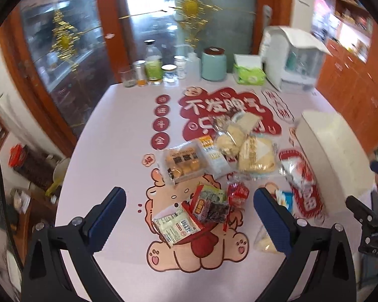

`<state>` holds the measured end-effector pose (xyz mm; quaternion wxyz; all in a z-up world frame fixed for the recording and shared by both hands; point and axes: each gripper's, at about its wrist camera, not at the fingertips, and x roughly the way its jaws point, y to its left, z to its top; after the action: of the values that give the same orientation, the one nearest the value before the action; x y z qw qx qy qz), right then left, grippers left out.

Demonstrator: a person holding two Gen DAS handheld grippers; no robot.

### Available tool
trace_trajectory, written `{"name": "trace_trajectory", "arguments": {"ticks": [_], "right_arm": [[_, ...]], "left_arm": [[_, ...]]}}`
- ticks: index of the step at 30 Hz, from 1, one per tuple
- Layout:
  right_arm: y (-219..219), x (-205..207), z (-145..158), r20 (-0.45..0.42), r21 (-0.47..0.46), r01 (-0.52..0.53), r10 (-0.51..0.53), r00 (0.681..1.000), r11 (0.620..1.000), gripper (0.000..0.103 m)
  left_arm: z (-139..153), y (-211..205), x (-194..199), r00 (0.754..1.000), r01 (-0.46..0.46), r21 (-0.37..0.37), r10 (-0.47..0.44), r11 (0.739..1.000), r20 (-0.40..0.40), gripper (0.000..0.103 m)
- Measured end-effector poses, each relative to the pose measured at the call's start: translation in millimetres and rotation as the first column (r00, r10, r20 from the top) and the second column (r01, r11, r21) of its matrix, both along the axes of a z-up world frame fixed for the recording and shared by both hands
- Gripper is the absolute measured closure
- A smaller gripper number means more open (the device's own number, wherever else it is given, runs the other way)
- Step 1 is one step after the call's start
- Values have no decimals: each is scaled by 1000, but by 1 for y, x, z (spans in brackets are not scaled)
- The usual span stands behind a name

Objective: Organize snacks
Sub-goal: 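Grasp the white snack packet with the left tool while the right grasps the puffed snack bag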

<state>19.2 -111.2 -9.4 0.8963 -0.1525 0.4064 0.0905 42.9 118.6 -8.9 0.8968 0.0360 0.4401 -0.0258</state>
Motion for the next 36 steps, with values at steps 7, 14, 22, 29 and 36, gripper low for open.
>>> {"name": "trace_trajectory", "arguments": {"ticks": [7,14,22,29,36], "right_arm": [[15,3,-74,-168,-62,-102,91,982,993,15],[27,-4,-124,-285,-23,-223,208,936,975,15],[44,1,-151,-337,-4,-330,310,889,944,15],[54,7,-176,-404,-13,-371,334,851,929,15],[56,10,-182,-415,52,-313,306,857,948,30]], "left_arm": [[-75,-7,9,975,195,116,-179,974,-131,2],[-132,9,22,920,298,54,-272,953,-281,2],[-164,33,41,865,363,4,-336,932,-373,2],[-188,41,56,808,429,-9,-388,903,-444,2],[-205,38,59,756,501,-5,-441,865,-484,2]]}}
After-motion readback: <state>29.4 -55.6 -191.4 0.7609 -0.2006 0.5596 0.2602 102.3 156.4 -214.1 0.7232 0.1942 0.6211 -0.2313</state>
